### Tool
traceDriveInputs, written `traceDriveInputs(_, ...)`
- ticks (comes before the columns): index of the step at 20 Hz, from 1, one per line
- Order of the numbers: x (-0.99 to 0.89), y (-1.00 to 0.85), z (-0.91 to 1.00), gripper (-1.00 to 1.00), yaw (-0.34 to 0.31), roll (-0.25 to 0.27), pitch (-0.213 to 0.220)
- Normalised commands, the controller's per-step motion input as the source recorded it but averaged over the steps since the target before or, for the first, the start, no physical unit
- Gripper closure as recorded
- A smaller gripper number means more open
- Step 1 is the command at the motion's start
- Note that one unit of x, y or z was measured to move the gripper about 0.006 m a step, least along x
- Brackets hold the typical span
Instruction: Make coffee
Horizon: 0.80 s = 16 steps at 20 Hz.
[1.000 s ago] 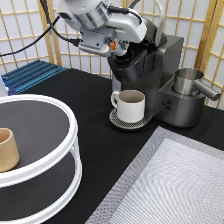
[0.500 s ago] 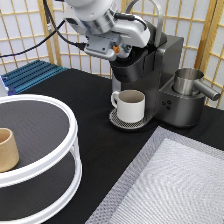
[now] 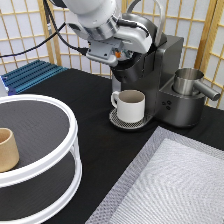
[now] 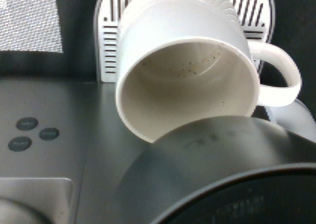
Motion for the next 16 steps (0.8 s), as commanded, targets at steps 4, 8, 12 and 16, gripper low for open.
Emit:
traceDriveInputs(4,0.31,0.02,0.00,1.00,-0.012,-0.136,0.019)
traceDriveInputs(8,0.25,0.05,0.00,1.00,-0.005,-0.198,0.000)
traceDriveInputs(12,0.14,0.05,0.00,1.00,-0.005,-0.202,0.000)
traceDriveInputs(16,0.01,0.05,0.00,1.00,0.000,-0.167,0.000)
